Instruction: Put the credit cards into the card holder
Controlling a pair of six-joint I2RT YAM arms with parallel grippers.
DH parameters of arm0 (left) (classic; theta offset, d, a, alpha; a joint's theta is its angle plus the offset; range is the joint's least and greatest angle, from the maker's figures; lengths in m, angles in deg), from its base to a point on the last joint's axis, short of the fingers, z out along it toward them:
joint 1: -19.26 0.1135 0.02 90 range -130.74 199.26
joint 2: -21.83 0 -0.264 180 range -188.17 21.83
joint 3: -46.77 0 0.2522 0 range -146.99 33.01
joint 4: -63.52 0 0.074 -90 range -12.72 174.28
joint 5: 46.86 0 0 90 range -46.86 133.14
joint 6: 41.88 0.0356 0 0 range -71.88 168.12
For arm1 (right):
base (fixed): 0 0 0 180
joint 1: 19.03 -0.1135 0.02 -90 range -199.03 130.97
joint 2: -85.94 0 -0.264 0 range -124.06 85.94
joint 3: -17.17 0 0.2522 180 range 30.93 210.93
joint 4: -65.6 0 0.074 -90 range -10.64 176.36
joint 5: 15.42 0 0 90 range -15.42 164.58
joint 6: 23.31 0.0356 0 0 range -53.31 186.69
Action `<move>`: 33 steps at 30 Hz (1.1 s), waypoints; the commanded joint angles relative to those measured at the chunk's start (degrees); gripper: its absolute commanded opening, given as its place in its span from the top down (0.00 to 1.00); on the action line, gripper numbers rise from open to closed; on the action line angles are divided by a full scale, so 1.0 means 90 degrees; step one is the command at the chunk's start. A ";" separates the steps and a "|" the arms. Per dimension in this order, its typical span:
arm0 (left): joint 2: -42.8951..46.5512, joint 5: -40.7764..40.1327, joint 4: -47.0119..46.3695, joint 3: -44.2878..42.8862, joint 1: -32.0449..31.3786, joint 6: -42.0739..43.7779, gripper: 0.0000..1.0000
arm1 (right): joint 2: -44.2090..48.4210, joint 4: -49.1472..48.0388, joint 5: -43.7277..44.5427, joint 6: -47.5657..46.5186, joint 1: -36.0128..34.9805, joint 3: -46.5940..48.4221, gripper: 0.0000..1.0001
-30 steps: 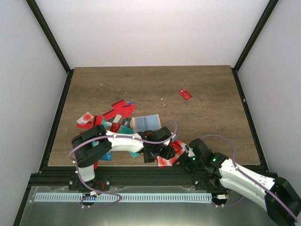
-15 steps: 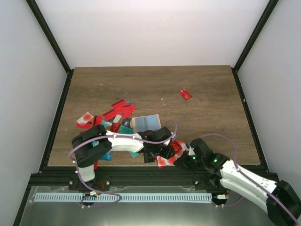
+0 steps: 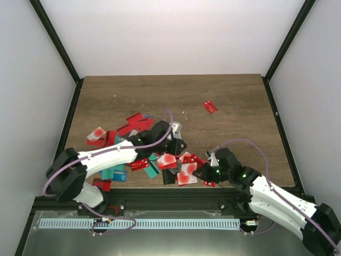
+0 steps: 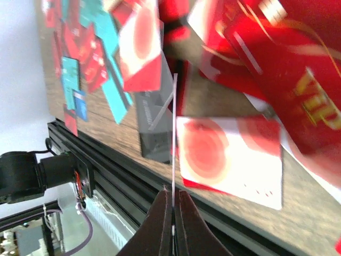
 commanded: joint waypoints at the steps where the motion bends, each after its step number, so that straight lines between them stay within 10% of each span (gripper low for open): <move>1: 0.0576 0.0369 -0.0052 0.0374 0.0658 0.0653 0.53 | -0.0085 -0.0404 0.0408 -0.0999 0.0125 0.0688 0.99; 13: 0.1884 0.2821 -0.1807 0.1382 0.2077 0.0967 0.33 | -0.0542 -0.1473 -0.0595 -0.2311 0.1168 0.1703 0.99; 25: 0.2013 0.2569 -0.6954 0.3105 0.2258 -0.2786 0.28 | -0.0746 -0.5245 0.0228 0.0706 0.1371 0.0803 0.99; 33: 0.1377 0.2450 -0.8087 0.2958 0.2073 -0.3355 0.29 | -0.1490 -0.6566 0.0413 0.1186 0.1239 0.1122 0.99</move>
